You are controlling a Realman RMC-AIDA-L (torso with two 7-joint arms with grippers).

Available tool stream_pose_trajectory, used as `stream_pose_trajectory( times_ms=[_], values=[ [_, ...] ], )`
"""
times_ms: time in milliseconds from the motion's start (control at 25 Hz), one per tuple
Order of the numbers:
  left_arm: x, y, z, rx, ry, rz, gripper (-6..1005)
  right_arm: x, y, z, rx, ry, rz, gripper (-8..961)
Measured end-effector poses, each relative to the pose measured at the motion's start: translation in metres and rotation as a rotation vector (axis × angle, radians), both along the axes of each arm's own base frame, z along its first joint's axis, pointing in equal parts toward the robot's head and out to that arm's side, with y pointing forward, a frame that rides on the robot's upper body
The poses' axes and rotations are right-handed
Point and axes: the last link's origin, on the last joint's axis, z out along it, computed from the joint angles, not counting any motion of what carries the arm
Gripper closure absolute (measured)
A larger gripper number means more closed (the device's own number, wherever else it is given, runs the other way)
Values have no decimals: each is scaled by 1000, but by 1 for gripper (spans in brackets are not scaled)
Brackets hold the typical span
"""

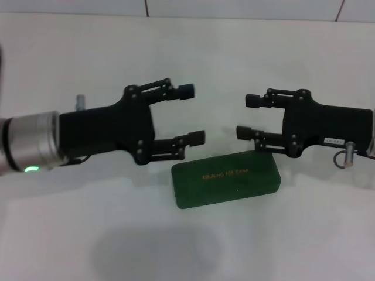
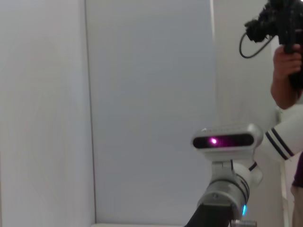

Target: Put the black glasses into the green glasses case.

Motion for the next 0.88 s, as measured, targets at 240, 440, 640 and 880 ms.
stream_pose_trajectory(
  times_ms=[240, 440, 640, 880],
  values=[
    [-13, -16, 6, 22, -32, 16, 201, -6, 3, -6, 31, 6, 59, 288],
    [-16, -19, 6, 34, -33, 15, 201, -5, 3, -6, 59, 24, 68, 217],
    [-16, -19, 6, 40, -35, 16, 201, -5, 3, -7, 63, 24, 73, 222],
    [-17, -20, 7, 50, -37, 14, 201, -5, 3, -7, 65, 24, 72, 222]
  ],
)
